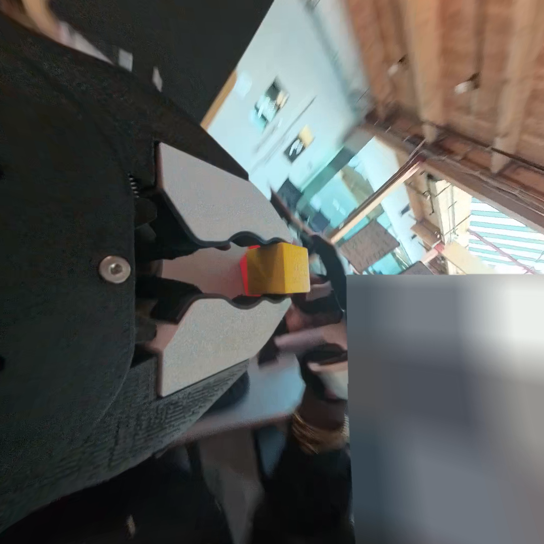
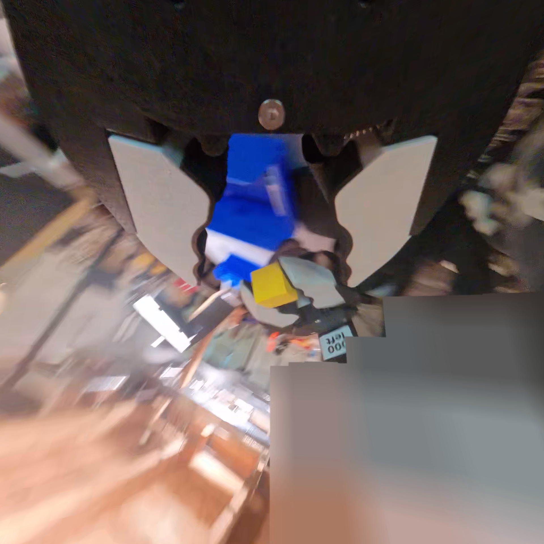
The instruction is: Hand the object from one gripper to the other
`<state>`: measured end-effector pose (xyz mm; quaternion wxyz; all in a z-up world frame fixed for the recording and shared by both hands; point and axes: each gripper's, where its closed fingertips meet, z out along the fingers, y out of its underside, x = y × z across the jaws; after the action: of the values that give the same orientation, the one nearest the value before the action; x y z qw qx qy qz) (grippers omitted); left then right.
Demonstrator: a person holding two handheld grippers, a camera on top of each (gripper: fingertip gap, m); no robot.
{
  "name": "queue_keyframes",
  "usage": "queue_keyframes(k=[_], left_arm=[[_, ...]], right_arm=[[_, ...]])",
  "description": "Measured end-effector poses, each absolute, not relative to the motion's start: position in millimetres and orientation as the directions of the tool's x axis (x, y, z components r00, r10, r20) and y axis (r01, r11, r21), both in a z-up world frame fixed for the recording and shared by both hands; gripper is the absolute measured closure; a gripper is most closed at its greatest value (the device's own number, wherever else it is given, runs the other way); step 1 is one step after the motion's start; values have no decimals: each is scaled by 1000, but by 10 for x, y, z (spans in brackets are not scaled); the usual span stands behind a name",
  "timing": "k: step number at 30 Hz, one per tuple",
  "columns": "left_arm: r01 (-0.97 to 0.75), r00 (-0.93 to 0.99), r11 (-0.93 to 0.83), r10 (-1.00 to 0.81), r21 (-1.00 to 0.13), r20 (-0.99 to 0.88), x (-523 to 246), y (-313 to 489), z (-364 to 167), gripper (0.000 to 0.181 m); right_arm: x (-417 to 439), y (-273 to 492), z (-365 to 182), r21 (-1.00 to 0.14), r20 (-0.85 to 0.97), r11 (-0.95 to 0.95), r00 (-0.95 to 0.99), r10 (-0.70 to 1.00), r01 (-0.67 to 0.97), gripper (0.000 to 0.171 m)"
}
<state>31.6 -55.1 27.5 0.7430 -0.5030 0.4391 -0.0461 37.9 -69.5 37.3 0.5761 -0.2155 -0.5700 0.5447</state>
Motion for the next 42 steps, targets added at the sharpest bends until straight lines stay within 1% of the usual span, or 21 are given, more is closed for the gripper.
queue_keyframes(k=[1,3,5,7,10,14,15,17,19,22,24,25,27,28,29,31,33,35,37,39,42], left_arm=[[-269,624,418,-611,-868,-488,318,-569,286,153],[-86,560,241,-791,-967,-247,382,-638,259,152],[22,448,86,-892,-996,-67,470,-705,216,152],[58,359,-37,-932,-998,56,558,-731,147,152],[44,290,-128,-947,-991,135,681,-739,35,152],[8,237,-149,-960,-989,147,784,-800,-36,152],[4,243,-143,-960,-990,140,778,-796,-38,152],[-5,259,-109,-960,-994,104,761,-787,-36,151],[23,296,-18,-955,-1000,24,714,-769,51,142],[41,449,284,-862,-958,-236,534,-733,292,119],[-69,537,540,-688,-839,-487,412,-781,398,109],[-141,543,629,-596,-764,-591,384,-825,414,109],[-318,529,721,-404,-615,-747,351,-834,392,108],[-406,503,739,-311,-538,-806,350,-819,365,108],[-482,462,744,-232,-462,-856,369,-802,327,109],[-604,359,726,-118,-327,-926,434,-752,219,109],[-681,277,695,-45,-229,-960,493,-687,136,112],[-722,217,670,-16,-172,-976,536,-632,60,119],[-737,192,658,-14,-153,-981,562,-600,15,126],[-752,186,641,-18,-154,-982,549,-571,-4,145],[-749,208,630,-65,-202,-976,534,-562,-11,151]], right_arm=[[431,-678,415,-764,572,475,-118,812,-437,80],[489,-677,428,-553,762,711,81,642,-433,87],[485,-721,358,-350,878,863,193,437,-364,97],[409,-726,253,-190,938,950,239,250,-248,102],[304,-785,154,-69,961,982,253,112,-175,110],[231,-805,76,-39,969,990,237,71,-137,135],[228,-804,71,-45,971,990,229,75,-135,136],[220,-797,51,-112,974,985,180,136,-135,138],[238,-807,95,-191,961,967,168,219,-166,139],[284,-764,233,-404,887,887,140,439,-223,138],[307,-725,319,-610,760,743,62,647,-275,139],[308,-719,331,-717,666,634,-15,746,-289,138],[299,-734,324,-897,409,353,-202,890,-265,138],[285,-751,290,-959,252,196,-300,920,-205,139],[276,-773,247,-990,105,60,-380,919,-128,139],[285,-860,174,-995,-80,-98,-504,860,-10,138],[278,-913,79,-984,-176,-150,-550,816,91,139],[249,-933,-26,-976,-210,-143,-545,812,163,139],[236,-959,-76,-973,-214,-129,-542,812,191,139],[236,-980,-97,-970,-219,-123,-540,813,208,139],[220,-970,-113,-971,-205,-108,-518,830,212,138]])
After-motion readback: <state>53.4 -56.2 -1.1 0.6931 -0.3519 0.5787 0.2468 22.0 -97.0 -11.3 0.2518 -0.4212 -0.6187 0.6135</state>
